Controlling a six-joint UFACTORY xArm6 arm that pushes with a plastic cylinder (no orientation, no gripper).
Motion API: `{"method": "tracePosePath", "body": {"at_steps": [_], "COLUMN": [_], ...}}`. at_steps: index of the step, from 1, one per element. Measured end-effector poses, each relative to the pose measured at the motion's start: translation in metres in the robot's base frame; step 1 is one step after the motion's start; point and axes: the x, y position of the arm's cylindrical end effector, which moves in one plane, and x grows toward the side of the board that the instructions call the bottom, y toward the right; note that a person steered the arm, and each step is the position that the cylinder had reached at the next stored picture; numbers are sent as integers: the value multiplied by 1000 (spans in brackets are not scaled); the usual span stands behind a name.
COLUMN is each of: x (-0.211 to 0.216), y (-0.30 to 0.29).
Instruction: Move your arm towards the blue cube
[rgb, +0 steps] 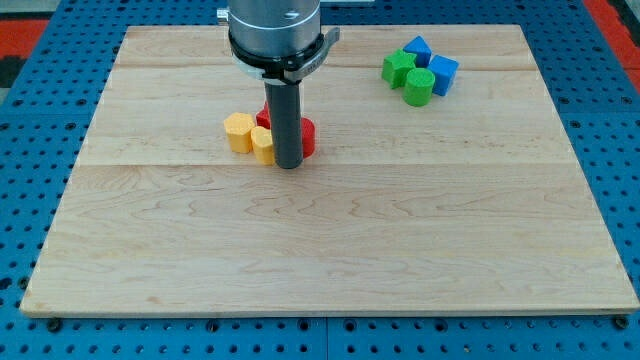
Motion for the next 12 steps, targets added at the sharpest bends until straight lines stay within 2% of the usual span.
{"method": "tracePosePath", "body": {"at_steps": [3, 4, 5, 9, 11, 12], "x": [5, 27, 60, 69, 12, -40], "y": [-3, 4, 45, 61, 187, 254]}}
